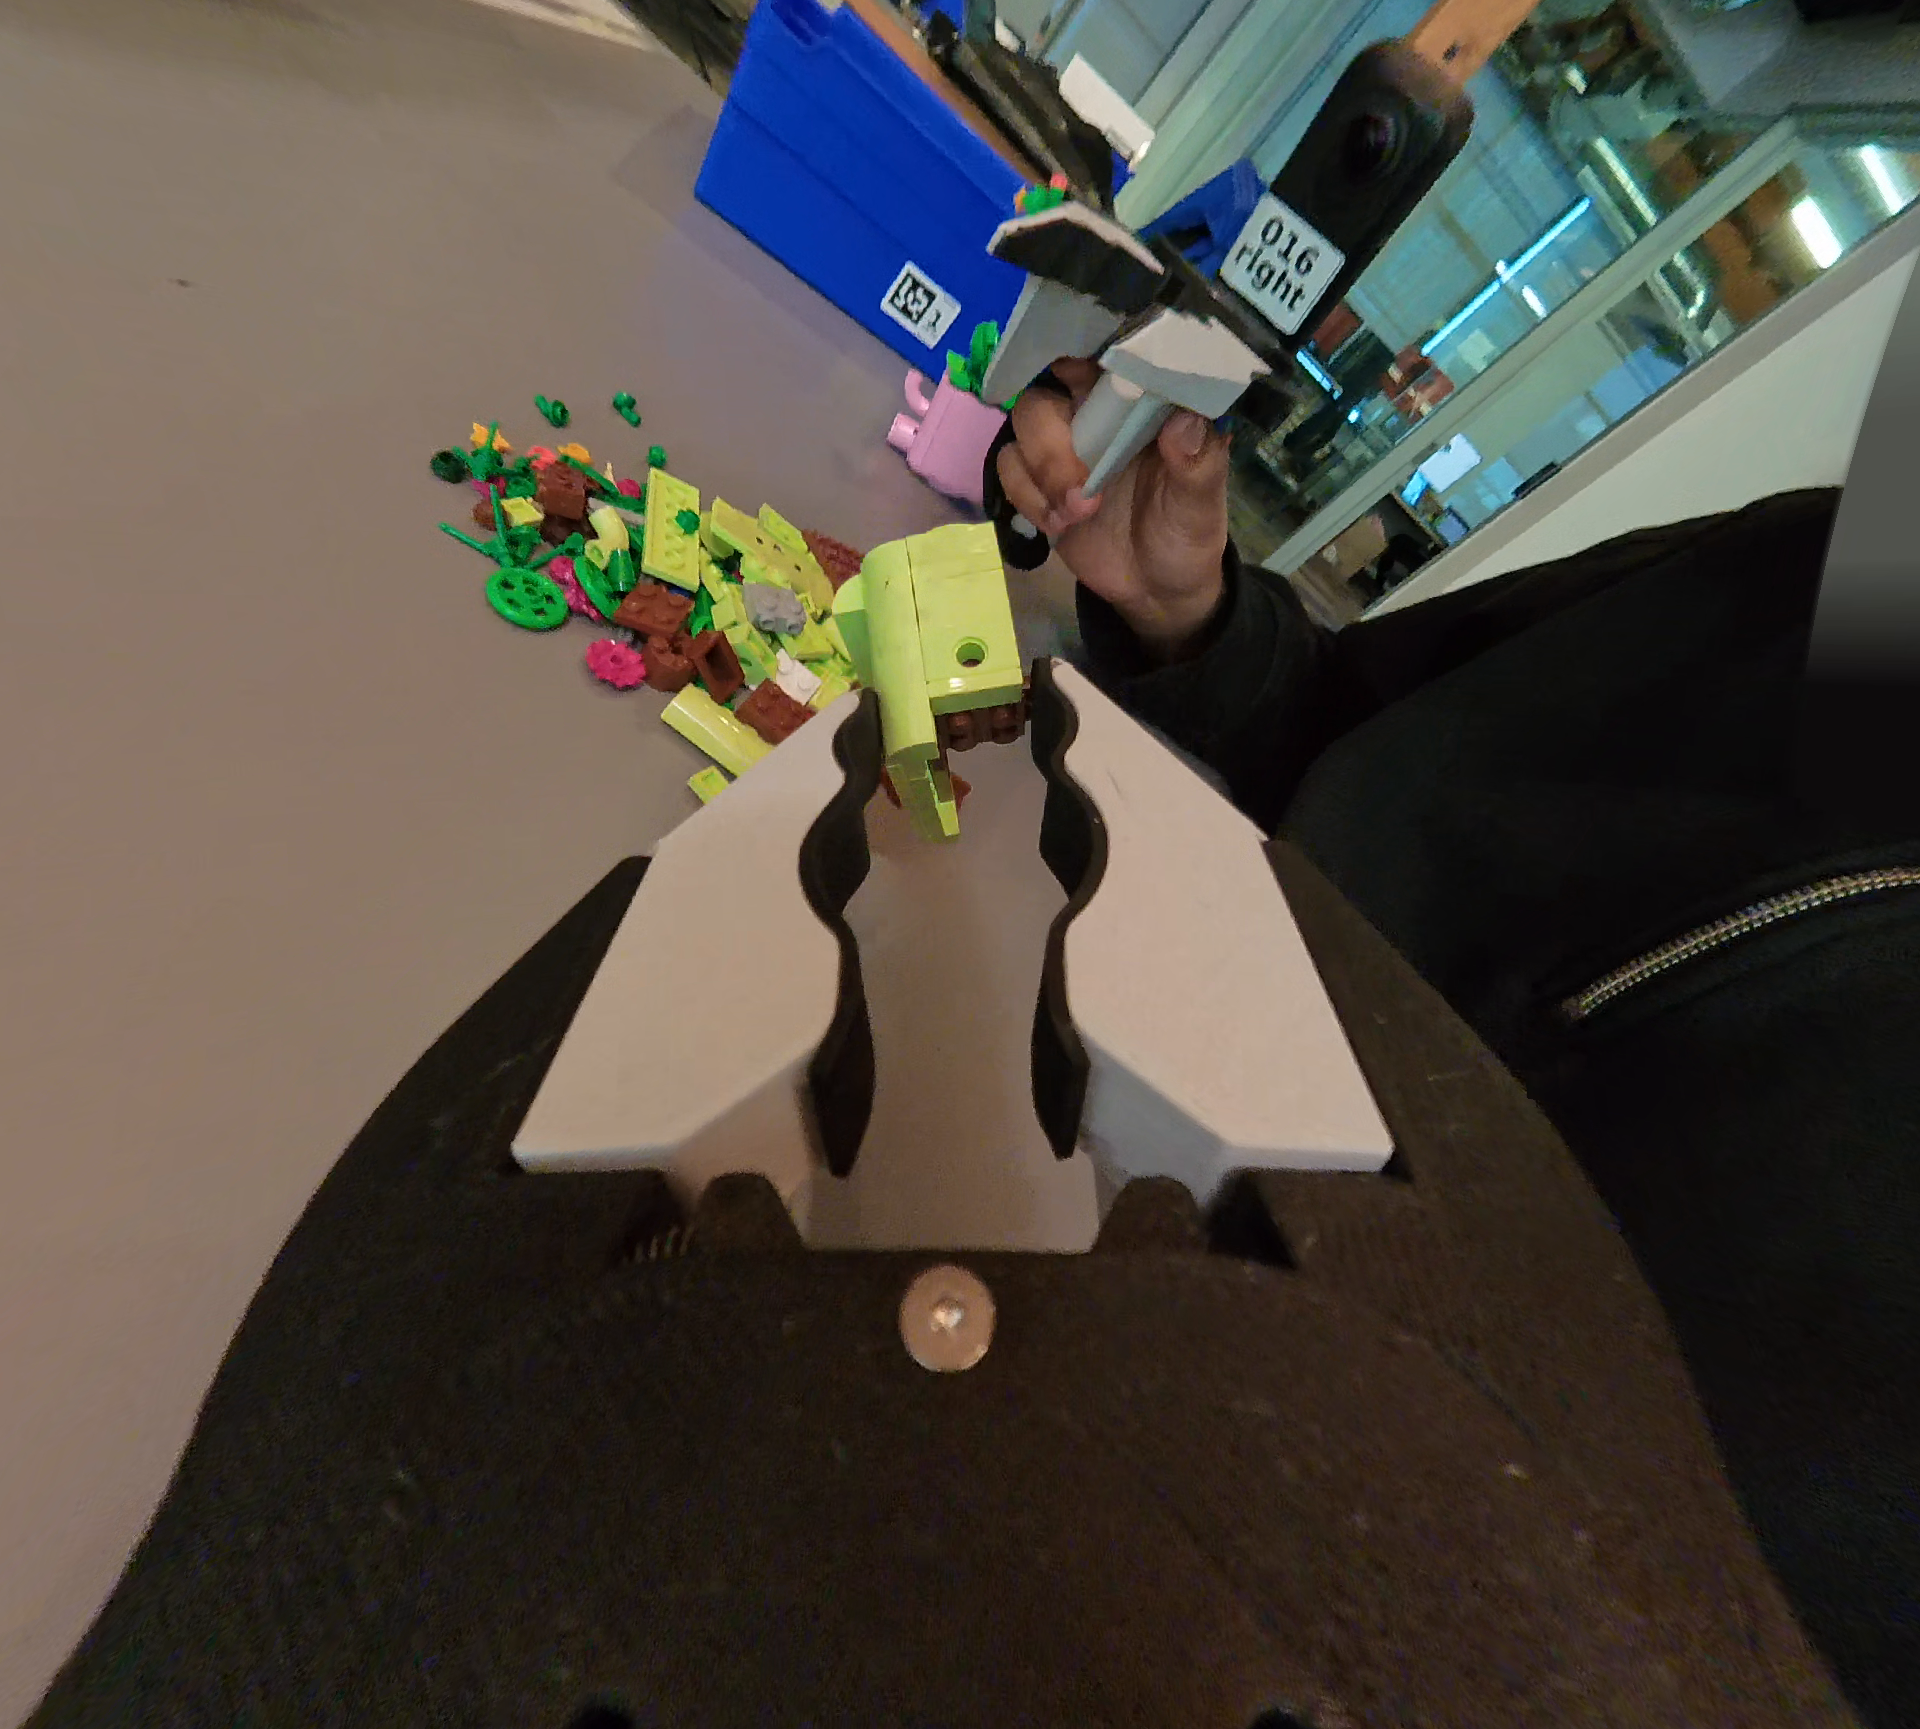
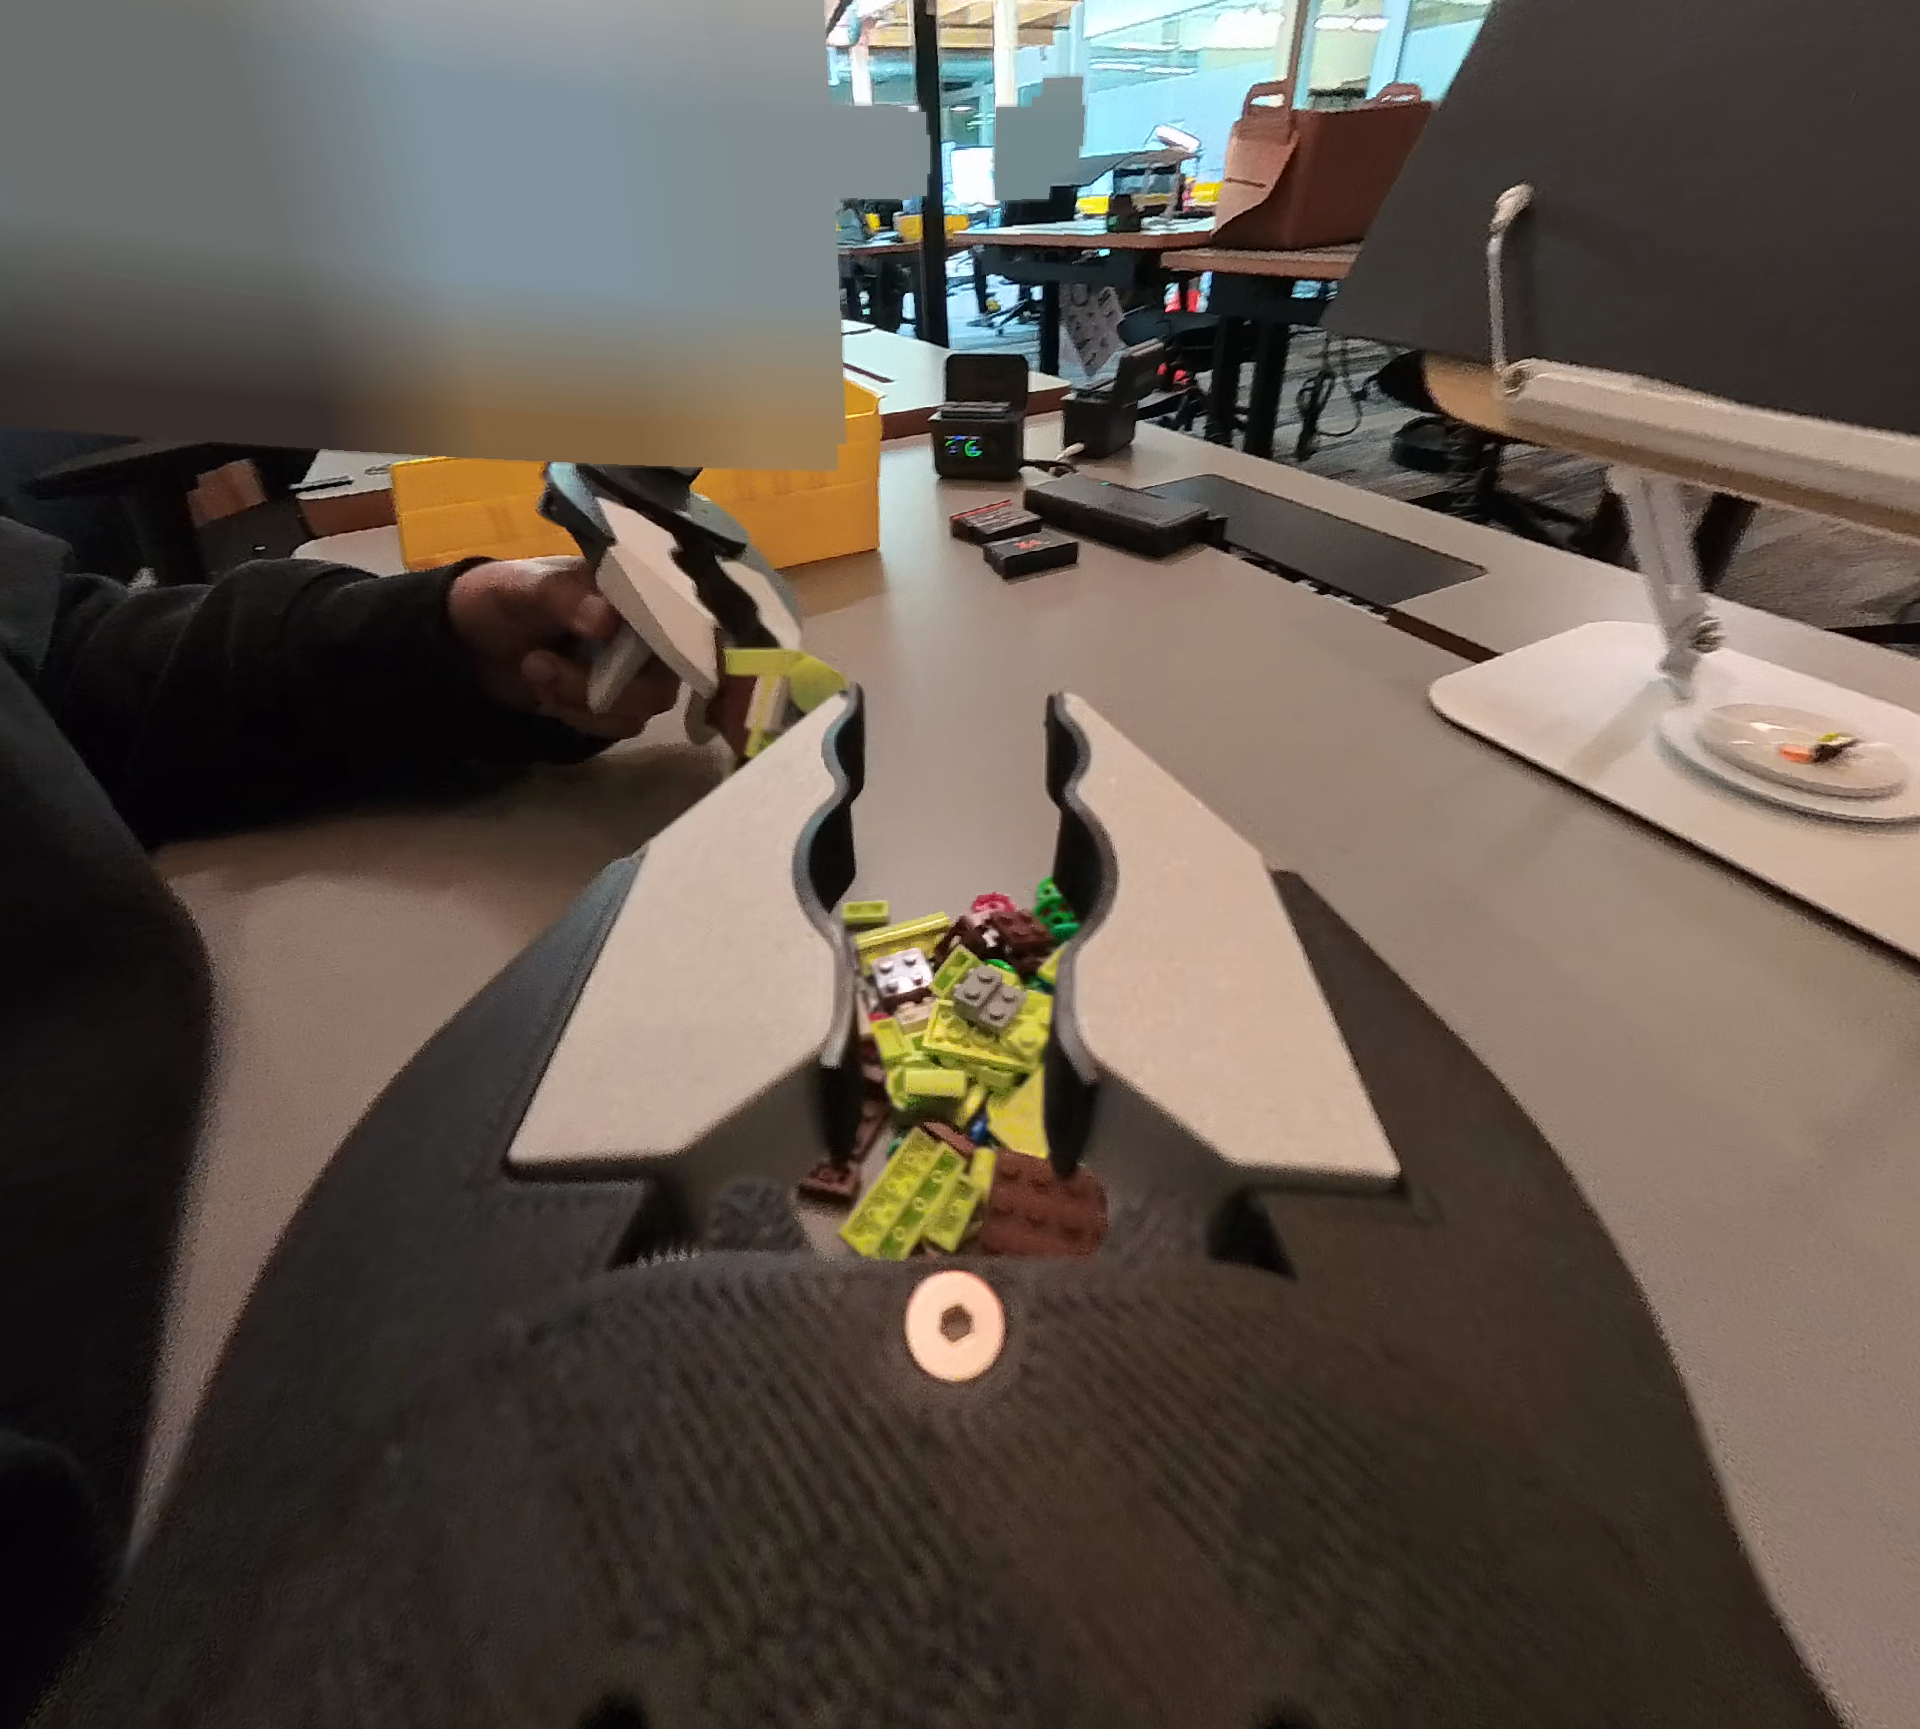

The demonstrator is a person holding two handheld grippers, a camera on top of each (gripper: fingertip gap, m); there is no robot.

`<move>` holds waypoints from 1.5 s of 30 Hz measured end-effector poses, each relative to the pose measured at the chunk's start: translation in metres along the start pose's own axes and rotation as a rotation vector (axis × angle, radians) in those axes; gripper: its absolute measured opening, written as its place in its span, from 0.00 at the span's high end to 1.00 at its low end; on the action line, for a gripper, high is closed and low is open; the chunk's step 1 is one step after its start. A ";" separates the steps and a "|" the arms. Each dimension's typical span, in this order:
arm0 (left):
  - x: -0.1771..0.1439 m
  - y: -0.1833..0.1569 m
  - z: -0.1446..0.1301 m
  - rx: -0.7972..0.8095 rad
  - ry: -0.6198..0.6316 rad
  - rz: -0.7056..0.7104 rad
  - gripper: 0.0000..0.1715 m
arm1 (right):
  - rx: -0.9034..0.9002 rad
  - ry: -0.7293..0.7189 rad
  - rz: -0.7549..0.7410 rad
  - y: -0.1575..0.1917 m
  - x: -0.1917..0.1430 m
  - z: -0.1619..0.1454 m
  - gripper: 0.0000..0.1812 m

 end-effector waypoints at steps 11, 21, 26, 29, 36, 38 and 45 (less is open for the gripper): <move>0.024 -0.006 -0.019 -0.030 0.189 -0.079 0.84 | -0.270 0.191 0.284 0.057 0.033 -0.023 0.75; 0.029 -0.008 -0.025 -0.112 0.238 -0.192 0.84 | -0.388 0.126 0.365 0.070 0.031 -0.028 0.70; 0.028 -0.005 -0.028 -0.227 0.269 -0.311 0.84 | -0.395 0.151 0.415 0.071 0.029 -0.031 0.72; 0.031 -0.005 -0.033 -0.251 0.318 -0.336 0.84 | -0.376 0.144 0.458 0.074 0.029 -0.032 0.73; 0.034 -0.008 -0.037 -0.304 0.369 -0.407 0.83 | -0.389 0.141 0.504 0.080 0.029 -0.034 0.82; 0.034 -0.009 -0.037 -0.311 0.369 -0.421 0.83 | -0.381 0.131 0.511 0.081 0.029 -0.033 0.82; 0.036 -0.014 -0.035 -0.335 0.342 -0.478 0.84 | -0.351 0.123 0.522 0.082 0.028 -0.029 0.82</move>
Point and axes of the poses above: each gripper's, where its closed fingertips meet, x out along the fingers, z out of its top, y = z × x across the jaws, the point moved 10 cm from there along -x, back along the fingers, and after that the axes turned 3 degrees about -x, right-handed, at the moved point
